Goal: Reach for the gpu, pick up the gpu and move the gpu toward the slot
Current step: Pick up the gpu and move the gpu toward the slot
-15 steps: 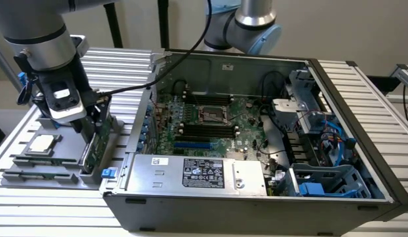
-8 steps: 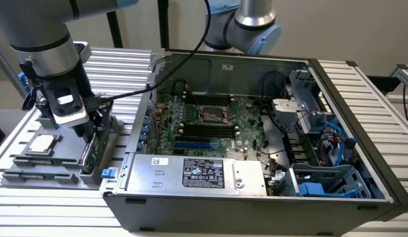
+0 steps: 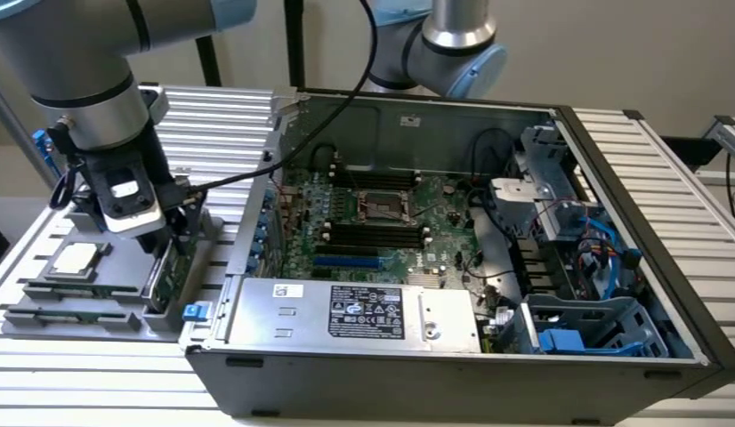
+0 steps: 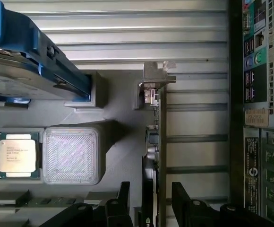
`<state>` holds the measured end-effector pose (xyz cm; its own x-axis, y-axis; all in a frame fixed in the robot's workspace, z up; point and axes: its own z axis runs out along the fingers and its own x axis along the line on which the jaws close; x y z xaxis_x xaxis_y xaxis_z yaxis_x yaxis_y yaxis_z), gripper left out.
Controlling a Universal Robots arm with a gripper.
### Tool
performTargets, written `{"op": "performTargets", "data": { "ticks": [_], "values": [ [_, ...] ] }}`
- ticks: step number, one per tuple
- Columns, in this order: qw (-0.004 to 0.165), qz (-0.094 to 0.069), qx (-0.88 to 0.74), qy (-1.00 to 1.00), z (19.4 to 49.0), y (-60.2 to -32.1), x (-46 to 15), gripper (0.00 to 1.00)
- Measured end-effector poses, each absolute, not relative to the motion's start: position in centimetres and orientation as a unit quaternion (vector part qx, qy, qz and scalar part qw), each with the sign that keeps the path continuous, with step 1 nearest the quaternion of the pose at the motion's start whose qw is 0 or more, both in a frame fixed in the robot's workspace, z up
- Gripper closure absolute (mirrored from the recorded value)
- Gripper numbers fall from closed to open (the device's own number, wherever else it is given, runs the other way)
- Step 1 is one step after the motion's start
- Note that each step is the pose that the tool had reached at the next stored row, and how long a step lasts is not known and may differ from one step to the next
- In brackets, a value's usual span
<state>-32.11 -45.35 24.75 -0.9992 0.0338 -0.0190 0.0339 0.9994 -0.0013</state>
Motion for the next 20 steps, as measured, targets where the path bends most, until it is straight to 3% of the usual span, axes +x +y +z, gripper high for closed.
{"op": "performTargets", "data": {
  "ticks": [17,19,20],
  "values": [
    [0.01,-0.003,0.017,1.0,24.33,-45.06,-32.13,0.52],
    [0.01,-0.003,0.017,1.0,24.31,-45.02,-32.13,0.54],
    [0.01,-0.003,0.017,1.0,24.31,-45.01,-32.13,0.61]
  ]
}}
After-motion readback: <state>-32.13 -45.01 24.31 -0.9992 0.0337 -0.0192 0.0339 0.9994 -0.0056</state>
